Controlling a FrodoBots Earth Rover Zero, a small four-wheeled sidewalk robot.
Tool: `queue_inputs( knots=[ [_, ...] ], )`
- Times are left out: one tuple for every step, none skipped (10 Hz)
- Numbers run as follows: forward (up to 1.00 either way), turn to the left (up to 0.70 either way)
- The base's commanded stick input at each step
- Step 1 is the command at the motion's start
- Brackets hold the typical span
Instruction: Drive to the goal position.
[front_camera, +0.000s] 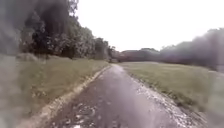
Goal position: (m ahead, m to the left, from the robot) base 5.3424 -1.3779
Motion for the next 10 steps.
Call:
queue_inputs(
  knots=[
    [1.00,-0.25],
    [1.00,-0.27],
    [1.00,-0.02],
    [1.00,0.00],
    [1.00,0.00],
    [1.00,0.00],
    [1.00,0.00],
    [1.00,0.00],
    [1.00,0.00],
    [1.00,0.00]
  ],
)
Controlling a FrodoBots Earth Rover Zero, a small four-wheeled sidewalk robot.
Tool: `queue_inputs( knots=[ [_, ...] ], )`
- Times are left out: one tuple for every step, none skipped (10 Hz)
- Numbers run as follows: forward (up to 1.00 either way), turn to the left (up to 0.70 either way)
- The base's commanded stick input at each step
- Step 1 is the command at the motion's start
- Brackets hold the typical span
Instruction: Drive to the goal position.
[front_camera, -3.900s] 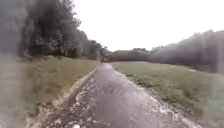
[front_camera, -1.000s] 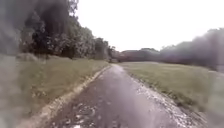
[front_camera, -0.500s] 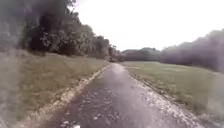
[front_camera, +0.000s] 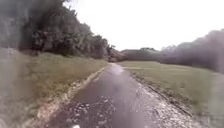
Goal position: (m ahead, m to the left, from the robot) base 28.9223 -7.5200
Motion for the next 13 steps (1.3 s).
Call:
queue_inputs(
  knots=[
    [1.00,0.00],
    [1.00,0.00],
    [1.00,0.00],
    [1.00,0.00],
    [1.00,0.00],
    [1.00,0.00],
    [1.00,-0.11],
    [1.00,-0.24],
    [1.00,-0.32],
    [1.00,-0.03],
    [1.00,0.00],
    [1.00,0.00],
    [1.00,0.00]
  ],
)
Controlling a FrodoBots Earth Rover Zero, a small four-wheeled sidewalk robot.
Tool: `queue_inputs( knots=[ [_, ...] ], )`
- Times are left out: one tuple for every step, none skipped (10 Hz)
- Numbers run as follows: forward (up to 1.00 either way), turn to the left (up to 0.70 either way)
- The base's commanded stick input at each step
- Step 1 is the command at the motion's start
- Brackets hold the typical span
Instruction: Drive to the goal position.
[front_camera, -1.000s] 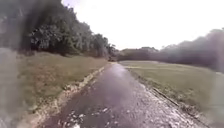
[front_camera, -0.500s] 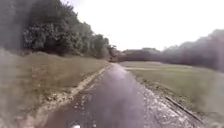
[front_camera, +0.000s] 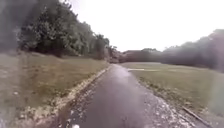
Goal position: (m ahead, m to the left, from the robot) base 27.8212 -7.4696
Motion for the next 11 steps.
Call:
queue_inputs(
  knots=[
    [1.00,0.00],
    [1.00,0.00],
    [1.00,0.00],
    [1.00,0.00],
    [1.00,0.00],
    [1.00,0.00],
    [1.00,0.00],
    [1.00,0.00],
    [1.00,0.00],
    [1.00,-0.14],
    [1.00,-0.26]
  ],
)
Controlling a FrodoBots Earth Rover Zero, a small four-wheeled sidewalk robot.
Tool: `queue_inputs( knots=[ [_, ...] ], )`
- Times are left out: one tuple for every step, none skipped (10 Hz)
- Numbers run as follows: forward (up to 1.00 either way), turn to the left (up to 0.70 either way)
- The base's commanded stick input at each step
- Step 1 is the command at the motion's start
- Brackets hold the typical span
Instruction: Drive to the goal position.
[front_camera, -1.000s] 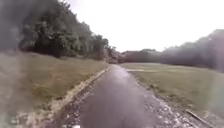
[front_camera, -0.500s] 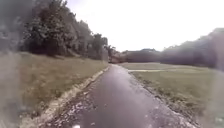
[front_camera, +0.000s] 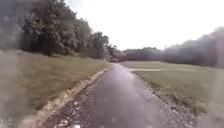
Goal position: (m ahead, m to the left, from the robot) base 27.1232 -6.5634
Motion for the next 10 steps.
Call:
queue_inputs(
  knots=[
    [1.00,-0.34],
    [1.00,-0.11],
    [1.00,0.00],
    [1.00,0.00],
    [1.00,0.00],
    [1.00,0.00],
    [1.00,0.00],
    [1.00,0.00],
    [1.00,0.00],
    [1.00,0.00]
  ],
)
